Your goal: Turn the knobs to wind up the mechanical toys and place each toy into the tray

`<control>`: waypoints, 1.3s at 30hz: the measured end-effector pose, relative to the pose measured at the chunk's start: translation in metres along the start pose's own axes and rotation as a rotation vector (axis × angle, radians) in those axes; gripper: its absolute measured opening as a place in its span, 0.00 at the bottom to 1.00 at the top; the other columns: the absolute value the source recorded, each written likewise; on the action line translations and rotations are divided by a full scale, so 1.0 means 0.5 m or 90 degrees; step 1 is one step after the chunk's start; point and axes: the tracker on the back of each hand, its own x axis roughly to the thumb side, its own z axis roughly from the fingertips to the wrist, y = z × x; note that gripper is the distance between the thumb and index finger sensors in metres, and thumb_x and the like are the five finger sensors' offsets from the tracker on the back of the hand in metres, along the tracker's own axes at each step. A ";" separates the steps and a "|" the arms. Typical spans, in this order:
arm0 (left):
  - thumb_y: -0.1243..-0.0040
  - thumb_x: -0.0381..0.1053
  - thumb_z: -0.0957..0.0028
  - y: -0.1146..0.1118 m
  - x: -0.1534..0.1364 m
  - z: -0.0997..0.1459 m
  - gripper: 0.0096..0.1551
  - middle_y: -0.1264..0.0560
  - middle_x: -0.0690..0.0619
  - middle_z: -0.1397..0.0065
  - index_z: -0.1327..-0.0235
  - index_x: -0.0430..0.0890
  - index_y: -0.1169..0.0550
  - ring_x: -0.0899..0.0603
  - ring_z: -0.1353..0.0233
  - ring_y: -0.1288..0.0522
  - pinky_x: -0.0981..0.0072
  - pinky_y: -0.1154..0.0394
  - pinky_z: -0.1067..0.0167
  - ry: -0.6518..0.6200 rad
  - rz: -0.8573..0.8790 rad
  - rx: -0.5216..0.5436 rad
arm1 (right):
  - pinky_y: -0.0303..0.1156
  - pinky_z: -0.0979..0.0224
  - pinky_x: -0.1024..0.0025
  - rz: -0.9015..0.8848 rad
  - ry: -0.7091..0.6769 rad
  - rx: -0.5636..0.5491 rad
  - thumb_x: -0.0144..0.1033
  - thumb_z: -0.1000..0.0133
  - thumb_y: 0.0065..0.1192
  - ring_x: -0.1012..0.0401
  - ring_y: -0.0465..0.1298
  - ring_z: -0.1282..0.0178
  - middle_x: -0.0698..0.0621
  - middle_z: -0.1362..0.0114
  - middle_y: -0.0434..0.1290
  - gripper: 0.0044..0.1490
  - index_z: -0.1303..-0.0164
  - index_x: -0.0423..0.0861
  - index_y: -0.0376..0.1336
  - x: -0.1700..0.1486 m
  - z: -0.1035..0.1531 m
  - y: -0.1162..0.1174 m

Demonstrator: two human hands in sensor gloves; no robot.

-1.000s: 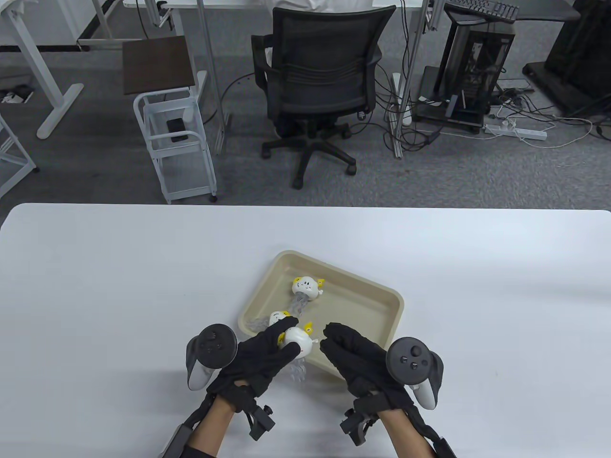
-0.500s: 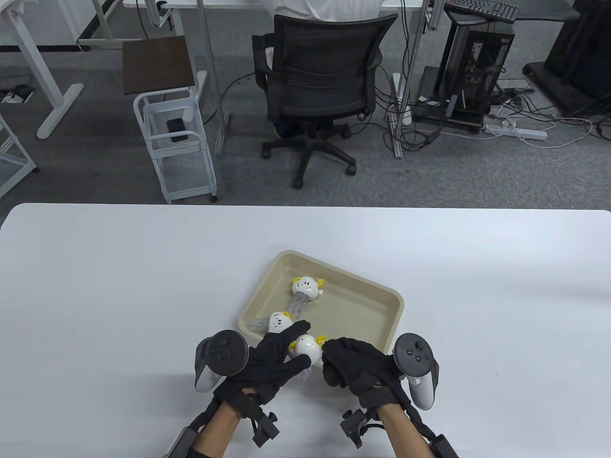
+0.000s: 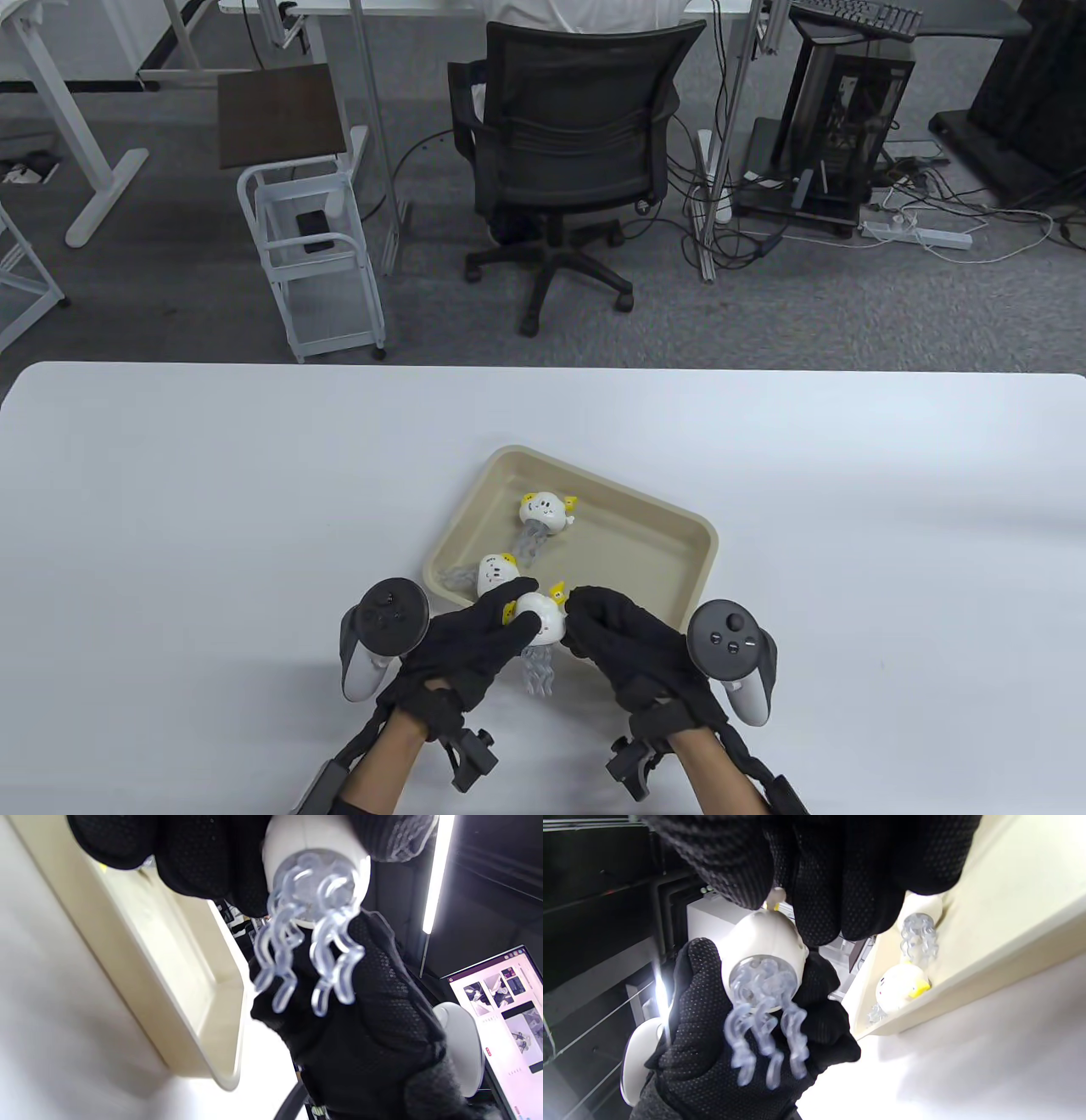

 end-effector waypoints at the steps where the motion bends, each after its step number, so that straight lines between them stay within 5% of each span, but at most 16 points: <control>1: 0.48 0.67 0.41 0.000 -0.003 0.000 0.48 0.18 0.44 0.38 0.24 0.31 0.31 0.38 0.44 0.20 0.41 0.23 0.43 0.003 0.009 -0.005 | 0.77 0.35 0.58 0.009 -0.006 0.000 0.42 0.29 0.64 0.48 0.79 0.41 0.45 0.35 0.77 0.27 0.26 0.40 0.63 0.003 0.000 0.000; 10: 0.44 0.64 0.41 0.000 -0.006 -0.004 0.46 0.21 0.42 0.34 0.22 0.32 0.32 0.35 0.41 0.22 0.38 0.26 0.40 -0.026 0.044 -0.022 | 0.79 0.40 0.61 0.009 -0.005 -0.001 0.45 0.30 0.63 0.50 0.81 0.46 0.47 0.41 0.79 0.27 0.32 0.36 0.66 -0.001 -0.001 -0.004; 19: 0.40 0.60 0.42 -0.015 0.024 -0.002 0.44 0.28 0.44 0.24 0.17 0.42 0.36 0.33 0.32 0.30 0.37 0.31 0.33 -0.078 -0.065 -0.020 | 0.81 0.58 0.63 -0.227 0.168 -0.014 0.41 0.30 0.64 0.54 0.83 0.65 0.50 0.60 0.82 0.25 0.52 0.30 0.73 -0.038 0.004 0.005; 30: 0.48 0.67 0.41 0.001 -0.014 -0.003 0.48 0.18 0.44 0.38 0.24 0.31 0.31 0.38 0.44 0.20 0.42 0.23 0.43 0.034 0.059 0.000 | 0.77 0.34 0.58 0.025 -0.002 0.004 0.46 0.29 0.62 0.48 0.79 0.41 0.44 0.36 0.77 0.30 0.27 0.36 0.63 -0.002 0.002 0.005; 39: 0.52 0.69 0.40 0.000 -0.024 -0.004 0.49 0.16 0.45 0.44 0.27 0.28 0.29 0.39 0.51 0.18 0.44 0.21 0.48 0.076 0.113 -0.028 | 0.78 0.36 0.60 0.099 -0.045 -0.005 0.44 0.30 0.64 0.49 0.81 0.43 0.47 0.39 0.79 0.25 0.30 0.41 0.67 0.011 0.004 0.001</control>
